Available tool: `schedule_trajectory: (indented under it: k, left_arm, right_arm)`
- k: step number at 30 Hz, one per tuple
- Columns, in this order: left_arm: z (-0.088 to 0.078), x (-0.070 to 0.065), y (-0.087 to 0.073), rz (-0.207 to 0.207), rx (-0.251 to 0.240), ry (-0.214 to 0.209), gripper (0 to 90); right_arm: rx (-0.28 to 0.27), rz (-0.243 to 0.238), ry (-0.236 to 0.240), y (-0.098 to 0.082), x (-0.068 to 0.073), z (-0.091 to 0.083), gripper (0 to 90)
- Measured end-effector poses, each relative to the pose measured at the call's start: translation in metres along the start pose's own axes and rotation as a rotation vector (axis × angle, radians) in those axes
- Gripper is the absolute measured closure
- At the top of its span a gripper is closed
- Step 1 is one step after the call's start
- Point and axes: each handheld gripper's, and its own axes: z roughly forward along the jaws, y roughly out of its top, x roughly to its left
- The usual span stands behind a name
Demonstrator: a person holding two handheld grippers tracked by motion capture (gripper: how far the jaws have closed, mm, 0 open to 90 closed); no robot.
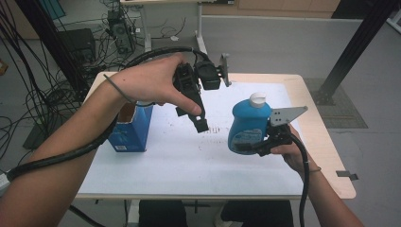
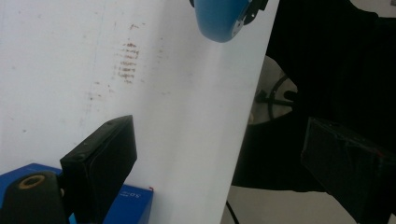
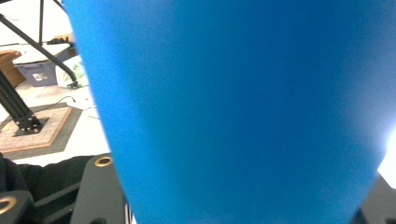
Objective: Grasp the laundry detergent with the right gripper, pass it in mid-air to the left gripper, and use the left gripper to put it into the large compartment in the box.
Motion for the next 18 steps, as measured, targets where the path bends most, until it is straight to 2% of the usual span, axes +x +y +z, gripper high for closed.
schedule_trajectory:
  k: [6, 10, 18]
  left_arm:
    - [-0.003, 0.0, 0.004, 0.019, 0.004, 0.003, 10.6]
    - [-0.001, -0.002, 0.006, 0.017, 0.003, 0.001, 10.6]
    - [-0.001, -0.006, 0.01, 0.038, 0.01, 0.002, 10.7]
  right_arm:
    - [-0.004, -0.008, 0.022, 0.004, 0.003, 0.002, 40.0]
    - [-0.002, -0.017, 0.039, 0.007, 0.005, 0.004, 40.1]
    - [0.008, -0.054, 0.077, 0.017, 0.012, 0.011, 40.1]
